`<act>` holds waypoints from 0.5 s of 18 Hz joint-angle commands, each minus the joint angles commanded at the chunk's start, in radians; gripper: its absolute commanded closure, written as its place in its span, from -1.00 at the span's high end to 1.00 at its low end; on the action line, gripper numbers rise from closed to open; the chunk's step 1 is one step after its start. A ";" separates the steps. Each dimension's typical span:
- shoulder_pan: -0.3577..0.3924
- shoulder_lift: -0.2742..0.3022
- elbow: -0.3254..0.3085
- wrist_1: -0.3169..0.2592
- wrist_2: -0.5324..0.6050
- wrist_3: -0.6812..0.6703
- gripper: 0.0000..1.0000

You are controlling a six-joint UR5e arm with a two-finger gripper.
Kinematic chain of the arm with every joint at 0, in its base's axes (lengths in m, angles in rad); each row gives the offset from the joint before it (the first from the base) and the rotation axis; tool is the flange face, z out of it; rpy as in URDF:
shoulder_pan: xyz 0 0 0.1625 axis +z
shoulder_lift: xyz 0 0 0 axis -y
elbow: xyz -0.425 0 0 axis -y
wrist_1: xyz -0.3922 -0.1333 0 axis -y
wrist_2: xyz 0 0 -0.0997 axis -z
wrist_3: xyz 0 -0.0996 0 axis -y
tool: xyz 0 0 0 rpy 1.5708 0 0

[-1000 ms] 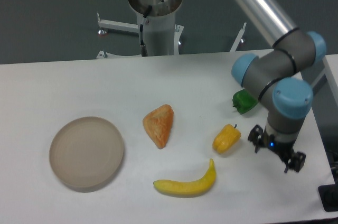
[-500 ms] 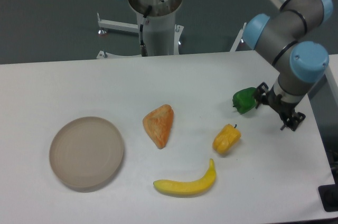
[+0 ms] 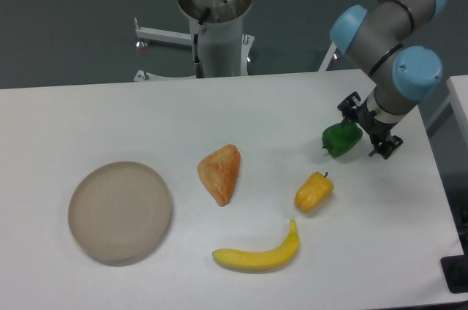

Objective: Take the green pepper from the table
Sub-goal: 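Lower the open gripper around the green pepper and close it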

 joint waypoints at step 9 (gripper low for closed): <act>0.002 0.006 -0.032 0.017 -0.002 -0.002 1.00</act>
